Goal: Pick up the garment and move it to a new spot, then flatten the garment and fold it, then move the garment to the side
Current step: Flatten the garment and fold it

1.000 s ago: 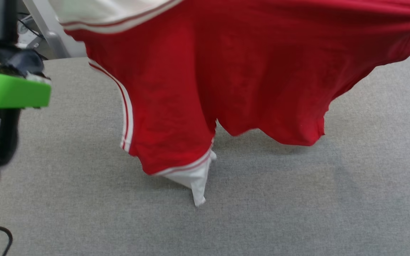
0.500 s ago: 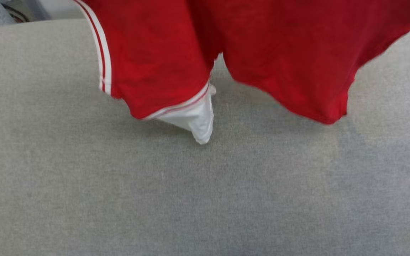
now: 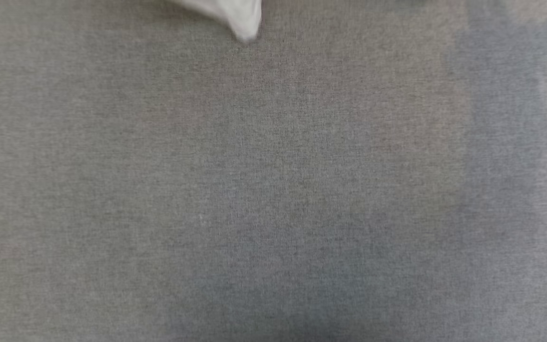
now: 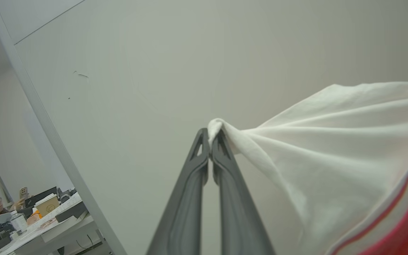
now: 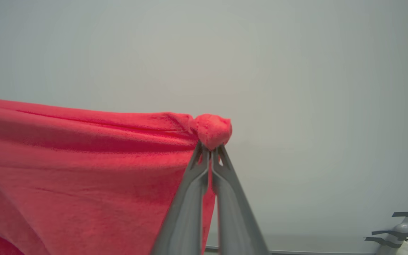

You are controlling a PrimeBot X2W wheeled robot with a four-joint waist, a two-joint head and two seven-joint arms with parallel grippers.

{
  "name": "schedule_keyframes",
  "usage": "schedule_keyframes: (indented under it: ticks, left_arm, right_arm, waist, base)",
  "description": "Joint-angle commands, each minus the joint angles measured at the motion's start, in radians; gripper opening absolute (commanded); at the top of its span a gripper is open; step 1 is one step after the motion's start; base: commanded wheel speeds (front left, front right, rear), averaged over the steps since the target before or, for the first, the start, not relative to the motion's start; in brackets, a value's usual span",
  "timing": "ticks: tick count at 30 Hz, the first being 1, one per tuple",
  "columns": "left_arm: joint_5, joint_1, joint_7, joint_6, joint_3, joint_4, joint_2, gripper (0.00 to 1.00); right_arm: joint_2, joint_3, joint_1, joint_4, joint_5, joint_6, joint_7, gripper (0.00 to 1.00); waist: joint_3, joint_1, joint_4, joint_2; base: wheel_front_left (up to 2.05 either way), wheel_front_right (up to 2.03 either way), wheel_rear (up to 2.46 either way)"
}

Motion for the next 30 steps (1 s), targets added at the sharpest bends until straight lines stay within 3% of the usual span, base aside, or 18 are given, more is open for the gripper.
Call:
schedule_keyframes:
  ticks: [1, 8, 14, 22, 30]
  left_arm:
    - [0.023, -0.064, -0.021, -0.002, -0.001, 0.059, -0.003, 0.0]
    - [0.086, -0.274, -0.088, -0.015, -0.046, 0.272, -0.087, 0.0]
    - [0.098, -0.319, -0.168, -0.024, -0.091, 0.42, -0.158, 0.0]
    - [0.042, -0.168, -0.271, -0.033, -0.133, 0.481, -0.226, 0.0]
    - [-0.014, 0.136, -0.289, -0.024, -0.111, 0.378, -0.268, 0.0]
  right_arm:
    - [-0.003, -0.01, -0.045, 0.044, -0.027, -0.002, -0.04, 0.0]
    - [0.029, -0.008, -0.239, 0.278, -0.13, -0.002, -0.231, 0.0]
    - [0.041, -0.02, -0.279, 0.397, -0.186, -0.002, -0.335, 0.0]
    - [0.055, 0.056, -0.181, 0.465, -0.125, -0.002, -0.44, 0.0]
    - [0.069, 0.141, 0.024, 0.488, -0.031, -0.002, -0.49, 0.0]
  waist:
    - [0.116, -0.0003, -0.009, 0.0]
    - [0.17, -0.0003, -0.018, 0.0]
    - [0.196, -0.0003, -0.007, 0.0]
    - [0.195, -0.0003, 0.014, 0.0]
    - [0.118, -0.0003, 0.028, 0.0]
  base:
    - [0.0, 0.0, 0.0]
    - [0.0, 0.0, 0.0]
    - [0.0, 0.0, 0.0]
    - [0.0, 0.0, 0.0]
    - [0.0, 0.0, 0.0]
